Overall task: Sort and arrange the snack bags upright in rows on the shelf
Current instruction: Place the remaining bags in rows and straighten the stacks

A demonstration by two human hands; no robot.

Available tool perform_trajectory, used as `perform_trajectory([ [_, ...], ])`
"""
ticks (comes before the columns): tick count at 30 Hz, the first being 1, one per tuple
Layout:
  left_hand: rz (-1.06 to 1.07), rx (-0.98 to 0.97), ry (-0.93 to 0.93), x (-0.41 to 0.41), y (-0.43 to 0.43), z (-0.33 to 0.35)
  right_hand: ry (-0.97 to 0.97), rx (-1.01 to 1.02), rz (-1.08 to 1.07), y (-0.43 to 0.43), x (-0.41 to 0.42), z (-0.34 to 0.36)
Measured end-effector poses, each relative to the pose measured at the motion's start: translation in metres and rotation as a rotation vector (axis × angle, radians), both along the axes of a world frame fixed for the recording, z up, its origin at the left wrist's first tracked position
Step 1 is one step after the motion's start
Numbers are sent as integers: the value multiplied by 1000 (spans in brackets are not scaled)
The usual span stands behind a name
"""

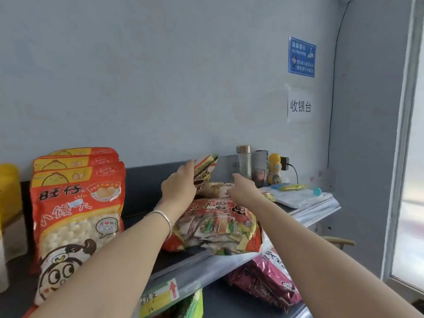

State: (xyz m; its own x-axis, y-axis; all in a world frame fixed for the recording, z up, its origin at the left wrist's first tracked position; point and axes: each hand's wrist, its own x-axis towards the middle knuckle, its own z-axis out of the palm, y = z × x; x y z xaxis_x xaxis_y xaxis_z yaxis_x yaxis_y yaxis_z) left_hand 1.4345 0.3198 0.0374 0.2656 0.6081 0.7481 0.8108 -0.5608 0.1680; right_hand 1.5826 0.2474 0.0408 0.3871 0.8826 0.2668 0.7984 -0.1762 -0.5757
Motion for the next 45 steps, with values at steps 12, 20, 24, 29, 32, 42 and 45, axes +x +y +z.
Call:
perform_trajectory([
  [12,-303,-181,-909,-66,-50,52,428,240,117,1,-55,26],
  [20,-356,-220,-1256,-114,-85,51,945,287,74,-2,-89,21],
  [24,-363,-210,-1315,-142,-102,49,1286,338,65,-10,-117,24],
  [29,-377,-209,-1323,-190,-124,44,1571,444,137,-24,-169,30],
  [32,-361,-230,-1291,-237,-144,42,1574,464,174,-40,-213,30],
  [42,136,-461,-1228,-444,-234,24,1483,493,376,-114,-411,41],
  [45,28,-590,-1356,-495,-271,13,1458,476,416,-134,-470,42],
])
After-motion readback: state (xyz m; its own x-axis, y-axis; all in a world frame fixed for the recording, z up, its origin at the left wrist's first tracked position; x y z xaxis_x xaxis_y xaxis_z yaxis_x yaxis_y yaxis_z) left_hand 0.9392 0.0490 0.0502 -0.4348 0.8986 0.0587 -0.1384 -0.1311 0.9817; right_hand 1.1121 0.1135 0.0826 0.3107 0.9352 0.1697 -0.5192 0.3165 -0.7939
